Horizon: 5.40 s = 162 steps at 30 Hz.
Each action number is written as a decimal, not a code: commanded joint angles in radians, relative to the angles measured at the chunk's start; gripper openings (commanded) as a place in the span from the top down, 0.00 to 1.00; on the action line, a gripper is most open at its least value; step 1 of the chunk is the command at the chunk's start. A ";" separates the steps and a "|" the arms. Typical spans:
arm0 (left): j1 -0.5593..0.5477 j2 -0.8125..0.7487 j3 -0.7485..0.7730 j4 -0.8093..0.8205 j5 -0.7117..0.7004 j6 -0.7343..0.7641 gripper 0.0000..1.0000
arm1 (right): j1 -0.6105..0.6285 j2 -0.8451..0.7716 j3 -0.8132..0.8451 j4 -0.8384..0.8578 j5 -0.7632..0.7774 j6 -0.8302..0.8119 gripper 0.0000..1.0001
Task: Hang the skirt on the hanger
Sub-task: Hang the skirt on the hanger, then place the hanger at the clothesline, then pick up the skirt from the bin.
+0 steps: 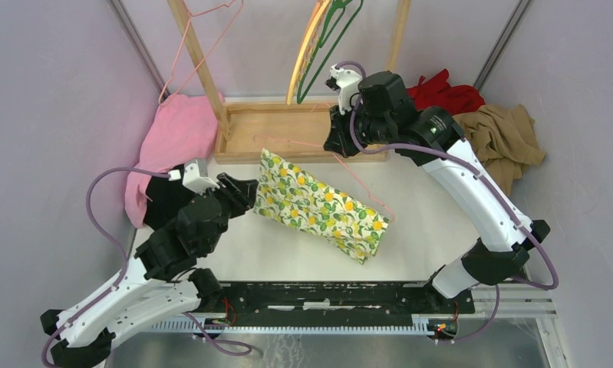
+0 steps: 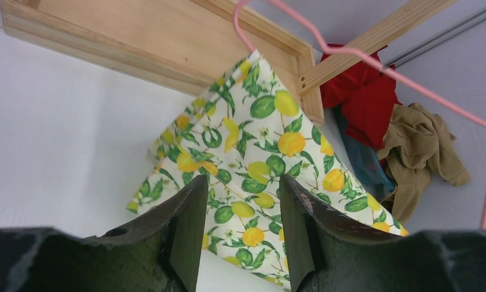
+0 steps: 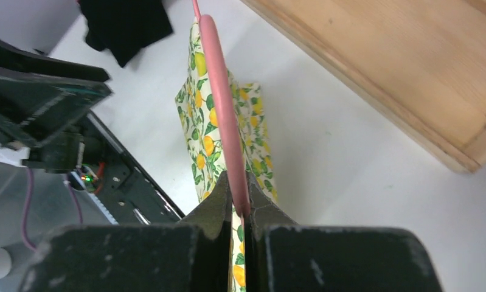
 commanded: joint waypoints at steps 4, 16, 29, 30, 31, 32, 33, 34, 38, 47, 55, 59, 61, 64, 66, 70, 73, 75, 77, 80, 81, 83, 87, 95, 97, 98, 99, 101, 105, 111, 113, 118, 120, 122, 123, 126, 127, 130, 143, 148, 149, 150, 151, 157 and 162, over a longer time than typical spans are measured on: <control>0.005 0.000 0.050 -0.030 0.022 0.075 0.46 | -0.003 -0.068 0.031 -0.136 0.269 -0.054 0.99; 0.004 0.008 0.091 -0.059 0.021 0.103 0.46 | -0.080 -0.001 0.263 -0.222 0.556 -0.056 0.99; 0.005 0.022 0.087 -0.053 0.030 0.109 0.46 | -0.242 0.275 0.643 -0.017 0.556 -0.008 0.99; 0.004 0.022 0.086 -0.055 0.030 0.110 0.46 | -0.264 0.280 0.632 0.019 0.549 -0.002 0.99; 0.004 0.020 0.084 -0.057 0.029 0.111 0.46 | -0.276 0.277 0.614 0.076 0.547 0.001 0.99; 0.005 0.018 0.080 -0.057 0.030 0.111 0.46 | -0.286 0.272 0.585 0.105 0.545 0.002 0.99; 0.004 0.012 0.076 -0.056 0.028 0.111 0.46 | -0.294 0.266 0.553 0.164 0.537 0.000 0.99; 0.004 0.009 0.072 -0.058 0.028 0.111 0.46 | -0.302 0.259 0.528 0.211 0.527 -0.003 0.99; 0.004 -0.002 0.057 -0.057 0.018 0.113 0.45 | -0.308 0.239 0.472 0.354 0.497 -0.025 0.99; 0.004 -0.001 0.039 -0.048 0.002 0.123 0.45 | -0.310 0.280 0.526 0.515 0.482 -0.084 0.99; 0.004 0.006 0.041 -0.045 -0.007 0.137 0.45 | -0.323 0.368 0.577 0.644 0.490 -0.110 0.99; 0.004 0.012 0.043 -0.040 -0.011 0.143 0.45 | -0.338 0.447 0.683 0.639 0.484 -0.110 0.99; 0.005 0.019 0.043 -0.035 -0.013 0.148 0.45 | -0.352 0.468 0.680 0.661 0.475 -0.098 0.99; 0.006 0.032 0.047 -0.034 -0.014 0.153 0.45 | -0.374 0.490 0.661 0.703 0.458 -0.069 0.99; 0.004 0.038 0.049 -0.034 -0.014 0.154 0.45 | -0.388 0.511 0.664 0.728 0.449 -0.056 0.99; 0.004 0.053 0.053 -0.029 -0.003 0.153 0.45 | -0.411 0.560 0.694 0.769 0.429 -0.028 0.99; 0.006 0.070 0.052 -0.022 -0.001 0.153 0.45 | -0.425 0.576 0.697 0.791 0.418 -0.012 0.99; 0.004 0.083 0.051 -0.012 0.001 0.156 0.45 | -0.434 0.583 0.689 0.802 0.412 -0.007 0.99; 0.004 0.096 0.056 -0.007 0.004 0.159 0.45 | -0.444 0.592 0.686 0.805 0.400 0.001 0.99; 0.004 0.111 0.063 -0.002 0.006 0.162 0.46 | -0.452 0.601 0.680 0.805 0.379 0.009 0.99; 0.005 0.111 0.063 0.000 0.006 0.162 0.46 | -0.453 0.597 0.660 0.811 0.368 0.007 0.99; 0.004 0.112 0.060 0.005 0.007 0.162 0.46 | -0.453 0.579 0.617 0.824 0.347 0.009 0.99; 0.005 0.117 0.051 0.014 0.017 0.160 0.46 | -0.452 0.516 0.507 0.824 0.326 0.010 0.85; 0.005 0.112 0.050 0.013 0.054 0.150 0.46 | -0.458 0.197 0.198 0.791 0.305 0.021 0.46; 0.004 0.102 0.050 0.002 0.060 0.146 0.46 | -0.464 0.118 0.140 0.757 0.308 0.038 0.38; 0.004 0.096 0.050 -0.003 0.060 0.144 0.46 | -0.467 0.081 0.124 0.728 0.315 0.046 0.37; 0.004 0.091 0.050 -0.008 0.061 0.142 0.46 | -0.471 0.046 0.102 0.706 0.322 0.053 0.34; 0.004 0.080 0.052 -0.022 0.062 0.140 0.46 | -0.479 -0.031 0.049 0.657 0.351 0.066 0.30; 0.005 0.075 0.060 -0.050 0.076 0.143 0.46 | -0.501 -0.182 -0.027 0.550 0.435 0.065 0.28; 0.004 0.116 0.059 -0.082 0.115 0.146 0.44 | -0.617 -0.237 -0.036 0.274 0.504 0.079 0.28; 0.004 0.122 0.054 -0.082 0.153 0.141 0.28 | -0.697 -0.230 -0.081 0.203 0.460 0.105 0.28; 0.005 0.107 0.021 -0.056 0.196 0.143 0.09 | -0.939 -0.269 -0.409 0.288 0.327 0.227 0.28; 0.004 0.107 0.011 -0.055 0.206 0.153 0.01 | -1.006 -0.227 -0.478 0.300 0.282 0.273 0.28; 0.004 0.110 -0.006 -0.045 0.217 0.160 0.01 | -1.032 -0.175 -0.509 0.327 0.240 0.286 0.31; 0.004 0.110 -0.015 -0.032 0.224 0.164 0.01 | -1.034 -0.150 -0.528 0.370 0.214 0.289 0.35; 0.004 0.117 -0.037 -0.005 0.244 0.173 0.01 | -1.033 -0.063 -0.530 0.470 0.128 0.302 0.41; 0.004 0.120 -0.041 0.003 0.254 0.175 0.01 | -1.030 -0.028 -0.514 0.485 0.095 0.308 0.43; 0.005 0.126 -0.061 0.028 0.287 0.172 0.01 | -1.009 0.087 -0.464 0.550 -0.017 0.315 0.47; 0.004 0.160 -0.096 0.071 0.288 0.159 0.01 | -0.895 0.375 -0.316 0.647 -0.078 0.310 0.46; 0.004 0.182 -0.084 0.071 0.283 0.161 0.01 | -0.891 0.402 -0.316 0.667 -0.136 0.311 0.83; 0.004 0.185 -0.081 0.069 0.282 0.160 0.01 | -0.891 0.381 -0.328 0.673 -0.141 0.307 0.88; 0.005 0.185 -0.080 0.064 0.278 0.160 0.01 | -0.891 0.351 -0.347 0.688 -0.141 0.303 0.91; 0.004 0.183 -0.078 0.060 0.276 0.159 0.01 | -0.892 0.316 -0.364 0.702 -0.137 0.303 0.96; 0.005 0.160 -0.075 0.031 0.257 0.151 0.01 | -0.922 0.070 -0.310 0.618 -0.130 0.299 0.99; 0.005 0.146 -0.069 0.011 0.244 0.146 0.01 | -0.954 -0.144 -0.196 0.547 -0.122 0.311 0.99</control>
